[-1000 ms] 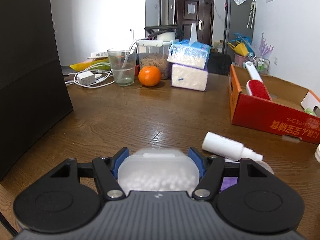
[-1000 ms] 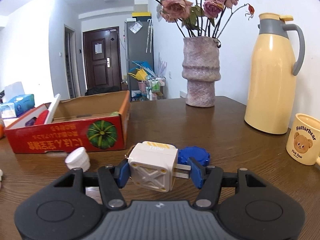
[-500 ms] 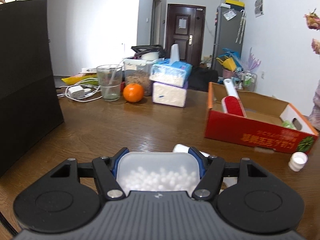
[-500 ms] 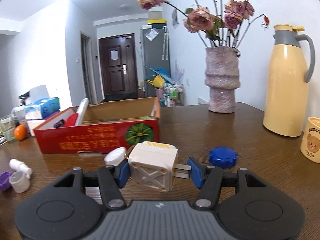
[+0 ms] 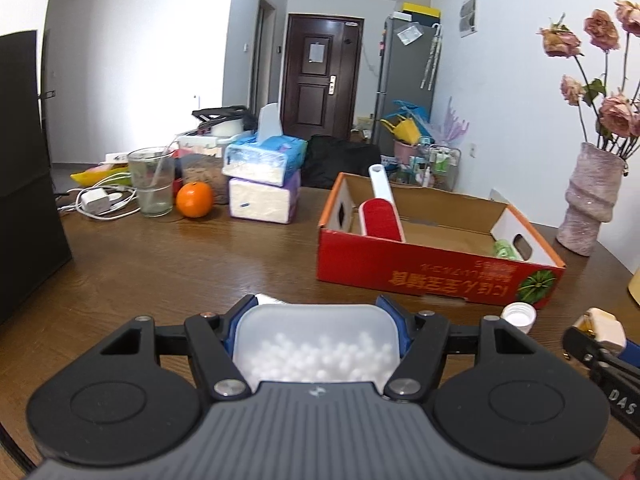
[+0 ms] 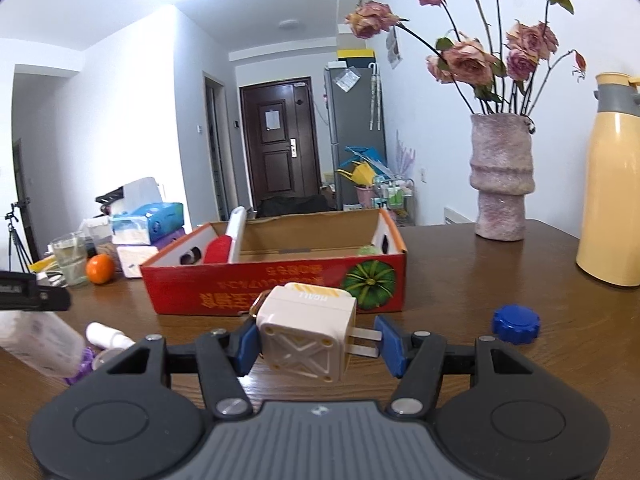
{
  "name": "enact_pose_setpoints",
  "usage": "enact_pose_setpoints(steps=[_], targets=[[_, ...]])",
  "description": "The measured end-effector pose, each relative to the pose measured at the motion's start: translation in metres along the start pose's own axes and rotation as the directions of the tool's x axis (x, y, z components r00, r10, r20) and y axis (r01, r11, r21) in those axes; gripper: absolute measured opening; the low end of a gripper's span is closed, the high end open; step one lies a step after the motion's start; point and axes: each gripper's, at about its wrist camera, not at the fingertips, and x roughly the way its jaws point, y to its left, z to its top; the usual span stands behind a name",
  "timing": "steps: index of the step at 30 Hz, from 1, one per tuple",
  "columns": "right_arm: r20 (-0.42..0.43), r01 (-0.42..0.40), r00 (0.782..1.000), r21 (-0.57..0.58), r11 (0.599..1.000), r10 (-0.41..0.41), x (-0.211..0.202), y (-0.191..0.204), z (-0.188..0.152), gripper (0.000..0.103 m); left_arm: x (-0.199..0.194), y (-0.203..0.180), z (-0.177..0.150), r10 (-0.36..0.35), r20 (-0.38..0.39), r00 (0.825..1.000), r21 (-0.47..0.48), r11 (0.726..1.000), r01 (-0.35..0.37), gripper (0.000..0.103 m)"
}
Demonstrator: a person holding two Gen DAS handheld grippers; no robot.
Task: Organize rigid objects
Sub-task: 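Carry the swab box and plug adapter with both tools toward the red box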
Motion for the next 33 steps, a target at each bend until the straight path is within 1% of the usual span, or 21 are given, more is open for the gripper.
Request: enact_pose_setpoints(steps=[8,16,24,33], targets=[[0.026,-0.019,0.999,-0.003,1.0,0.019,-0.001,0.012,0.009,0.059,-0.001,-0.015,0.012,-0.017,0.016,1.0,0.003,1.0,0.017,0.067],[0.047,-0.013,0.999,0.005,1.0,0.013,0.004,0.013,0.022,0.059,0.007,-0.028,0.027,-0.027,0.031,0.999,0.013,1.0,0.027,0.067],[0.068,-0.017,0.998,0.004,1.0,0.017,0.015,0.014,0.035,0.059,0.019,-0.039,0.042,-0.032,0.048,0.998,0.008,0.999,0.032,0.067],[0.083,-0.031,0.996,0.026,0.999,0.029,0.038,0.016,0.047,0.059,0.046,-0.043,0.056,-0.036,0.041,0.999,-0.01,0.999,0.036,0.067]])
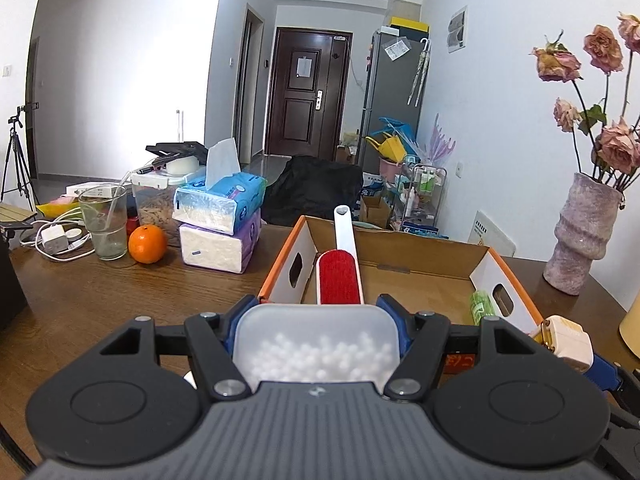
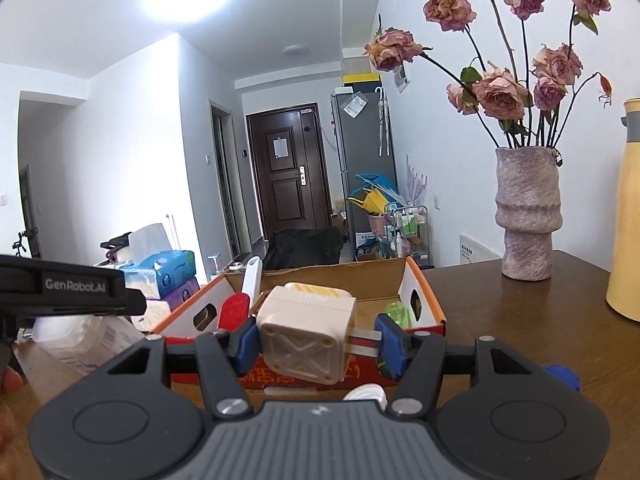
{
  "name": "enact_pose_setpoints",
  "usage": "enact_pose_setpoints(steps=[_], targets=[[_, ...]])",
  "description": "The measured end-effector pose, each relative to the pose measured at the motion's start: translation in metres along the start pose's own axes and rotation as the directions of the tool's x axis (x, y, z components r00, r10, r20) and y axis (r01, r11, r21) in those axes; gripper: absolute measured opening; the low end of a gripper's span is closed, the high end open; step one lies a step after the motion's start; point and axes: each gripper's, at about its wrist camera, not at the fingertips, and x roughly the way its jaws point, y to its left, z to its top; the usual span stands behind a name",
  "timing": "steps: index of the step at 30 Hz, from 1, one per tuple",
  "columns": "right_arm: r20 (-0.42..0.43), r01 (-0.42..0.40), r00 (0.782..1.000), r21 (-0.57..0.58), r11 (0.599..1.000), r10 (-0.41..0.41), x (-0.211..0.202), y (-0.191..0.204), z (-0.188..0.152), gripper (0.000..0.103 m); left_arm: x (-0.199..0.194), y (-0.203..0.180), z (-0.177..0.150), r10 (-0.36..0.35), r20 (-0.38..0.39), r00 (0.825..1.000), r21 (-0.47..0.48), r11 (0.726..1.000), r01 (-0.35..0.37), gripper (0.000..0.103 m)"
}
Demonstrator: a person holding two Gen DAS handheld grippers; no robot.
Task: Organize rigid objects
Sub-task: 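Carry the swab box and plug adapter with both tools toward the red box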
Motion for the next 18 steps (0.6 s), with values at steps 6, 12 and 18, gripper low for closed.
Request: enact_pose_setpoints(steps=[6,12,18], targets=[[0.003,-0.014,1.0,0.008,1.0,0.014,0.021,0.001,0.005,0.059,0.021,0.003,0.009,0.009,-0.008,1.0,-0.024,1.0,-0.009,0.067],[-0.012,-0.014,1.0,0.008,1.0,0.014,0.039,-0.004,0.006,0.059,0.043,-0.001,0.016,0.012,-0.021,1.0,-0.031,0.999,-0.012,0.067],[-0.025,-0.012,1.0,0.021,1.0,0.013,0.057,-0.01,0.009,0.059,0.06,-0.006,0.02,0.009,-0.028,1.0,-0.027,1.0,-0.01,0.067]])
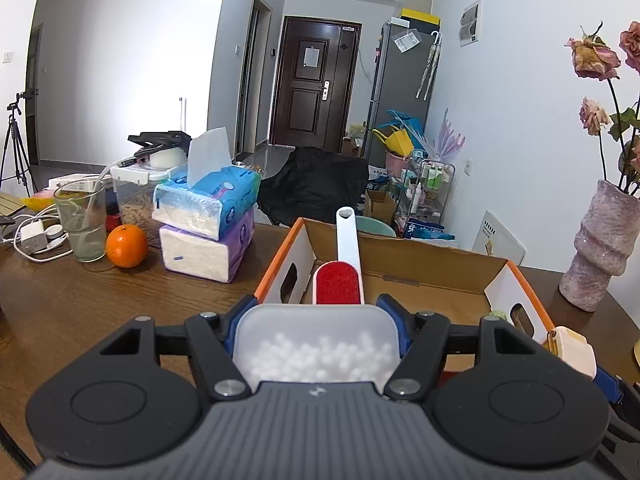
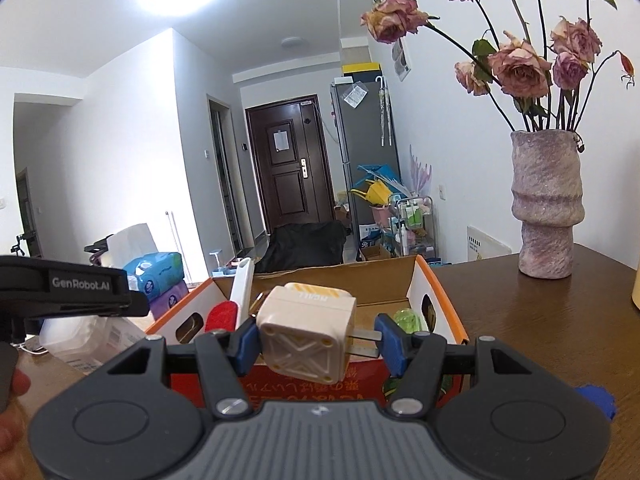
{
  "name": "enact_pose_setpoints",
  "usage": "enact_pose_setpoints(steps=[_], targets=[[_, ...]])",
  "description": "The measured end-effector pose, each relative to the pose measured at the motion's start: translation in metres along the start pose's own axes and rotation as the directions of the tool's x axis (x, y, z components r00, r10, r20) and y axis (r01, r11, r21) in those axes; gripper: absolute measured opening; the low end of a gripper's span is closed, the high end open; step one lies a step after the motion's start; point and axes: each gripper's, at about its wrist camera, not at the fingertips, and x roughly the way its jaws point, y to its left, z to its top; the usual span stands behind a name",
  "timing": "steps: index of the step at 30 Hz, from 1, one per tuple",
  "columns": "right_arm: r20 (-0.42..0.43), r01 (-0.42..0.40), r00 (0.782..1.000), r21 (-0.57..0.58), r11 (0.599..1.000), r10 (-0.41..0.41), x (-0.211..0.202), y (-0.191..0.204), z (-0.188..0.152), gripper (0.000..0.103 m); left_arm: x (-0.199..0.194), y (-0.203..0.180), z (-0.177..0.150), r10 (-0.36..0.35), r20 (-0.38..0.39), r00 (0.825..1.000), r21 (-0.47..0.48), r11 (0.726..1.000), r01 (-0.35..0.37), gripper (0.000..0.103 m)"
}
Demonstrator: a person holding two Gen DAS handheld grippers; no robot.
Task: Organize rigid objects
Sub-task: 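Carry the swab box and plug adapter with both tools toward the red box, then lower both items into the red box and open both tools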
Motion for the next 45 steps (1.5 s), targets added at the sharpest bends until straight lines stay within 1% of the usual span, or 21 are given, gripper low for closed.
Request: enact_pose_setpoints(steps=[14,26,35,45], targets=[[0.008,0.017,1.0,0.0,1.0,-0.017,0.04,-0.005,0.012,0.059,0.03,-0.017,0.014,-0.02,0.012,1.0,0.006,1.0,0.02,0.067],[0.016,0.037,0.999,-0.006,0.999,-0.037,0.076,-0.012,0.025,0.059,0.065,-0.036,0.029,-0.037,0.017,0.999,0.013,0.999,0.037,0.067],[0.006,0.049,0.999,-0.037,0.998,-0.049,0.097,-0.013,0.029,0.059,0.089,-0.052,0.036,-0.056,0.01,0.998,0.023,0.998,0.056,0.067],[-0.027,0.073,0.997,-0.057,0.996,-0.075,0.115,-0.019,0.03,0.059,0.111,-0.06,0.034,-0.051,-0.011,0.999,0.05,0.997,0.052,0.067]])
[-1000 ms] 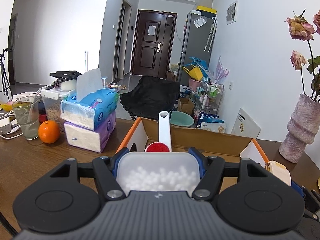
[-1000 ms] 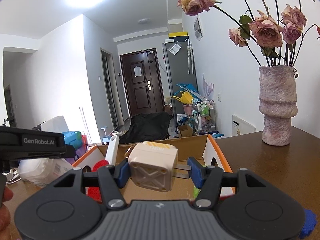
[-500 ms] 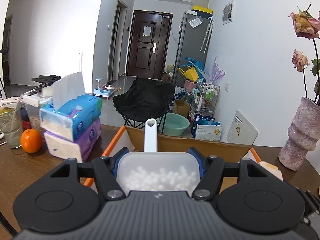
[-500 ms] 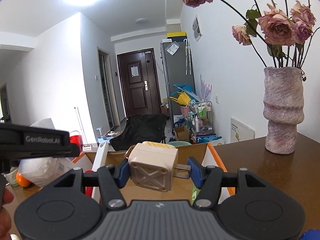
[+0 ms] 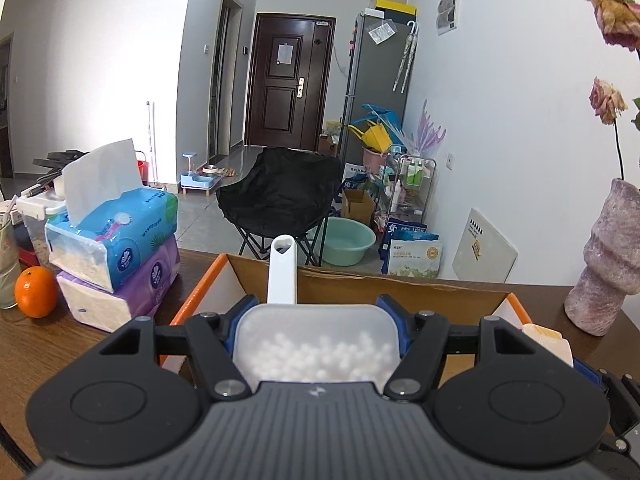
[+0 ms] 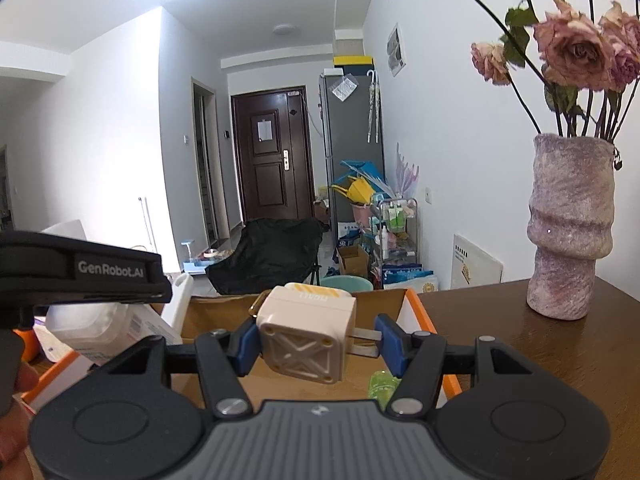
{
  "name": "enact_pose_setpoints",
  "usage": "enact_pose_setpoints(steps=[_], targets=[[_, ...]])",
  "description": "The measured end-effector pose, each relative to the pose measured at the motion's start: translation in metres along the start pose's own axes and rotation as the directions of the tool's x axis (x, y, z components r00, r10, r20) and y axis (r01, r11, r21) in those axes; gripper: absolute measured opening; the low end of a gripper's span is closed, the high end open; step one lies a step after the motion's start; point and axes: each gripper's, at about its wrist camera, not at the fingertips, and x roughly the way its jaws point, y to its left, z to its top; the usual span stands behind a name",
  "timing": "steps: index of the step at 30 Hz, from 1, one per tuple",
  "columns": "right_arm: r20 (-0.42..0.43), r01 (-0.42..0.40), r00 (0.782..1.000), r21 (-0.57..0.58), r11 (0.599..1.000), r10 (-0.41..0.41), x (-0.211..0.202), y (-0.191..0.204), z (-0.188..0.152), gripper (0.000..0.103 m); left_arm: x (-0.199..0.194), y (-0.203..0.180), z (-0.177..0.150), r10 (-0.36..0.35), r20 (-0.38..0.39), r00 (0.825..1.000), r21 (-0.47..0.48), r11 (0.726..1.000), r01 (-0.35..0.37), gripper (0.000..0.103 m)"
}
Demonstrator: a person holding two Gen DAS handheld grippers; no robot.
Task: Organize rigid objects
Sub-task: 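Lower both items into the red box and open both tools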
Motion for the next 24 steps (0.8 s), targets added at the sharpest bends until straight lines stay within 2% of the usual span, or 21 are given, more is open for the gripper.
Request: enact_pose_setpoints(steps=[8,10,11,13,15,18,24], targets=[[-0.042,0.011,0.999,-0.024,1.0,-0.012,0.011,-0.002,0.0,0.059,0.01,-0.004,-0.004,0.013,-0.031,0.999,0.033,0.999,-0.012,0.068],[-0.067,0.012,0.998,-0.029,1.0,-0.014,0.014,-0.004,0.0,0.061,0.008,-0.004,-0.005,0.025,-0.03,0.999,0.042,0.999,-0.024,0.083],[-0.085,0.007,0.996,-0.034,0.999,-0.01,0.016,-0.005,0.0,0.061,0.006,-0.005,-0.005,0.032,-0.022,0.999,0.05,0.998,-0.031,0.086],[-0.092,0.012,0.996,-0.049,0.999,-0.016,0.015,-0.006,-0.001,0.071,0.003,-0.005,-0.005,0.042,-0.014,0.999,0.054,0.998,-0.042,0.097],[-0.088,0.024,0.996,-0.046,0.999,-0.028,0.013,-0.008,0.001,0.092,0.001,-0.002,-0.004,0.052,-0.007,0.999,0.046,0.998,-0.052,0.103],[-0.079,0.042,0.996,-0.043,0.998,-0.046,0.01,-0.01,0.003,0.103,-0.002,0.004,-0.001,0.054,-0.004,0.999,0.031,0.998,-0.054,0.103],[-0.09,0.049,0.995,-0.035,0.998,-0.052,0.012,-0.013,0.003,0.103,-0.001,0.013,0.001,0.07,-0.015,0.997,0.007,0.998,-0.07,0.103]])
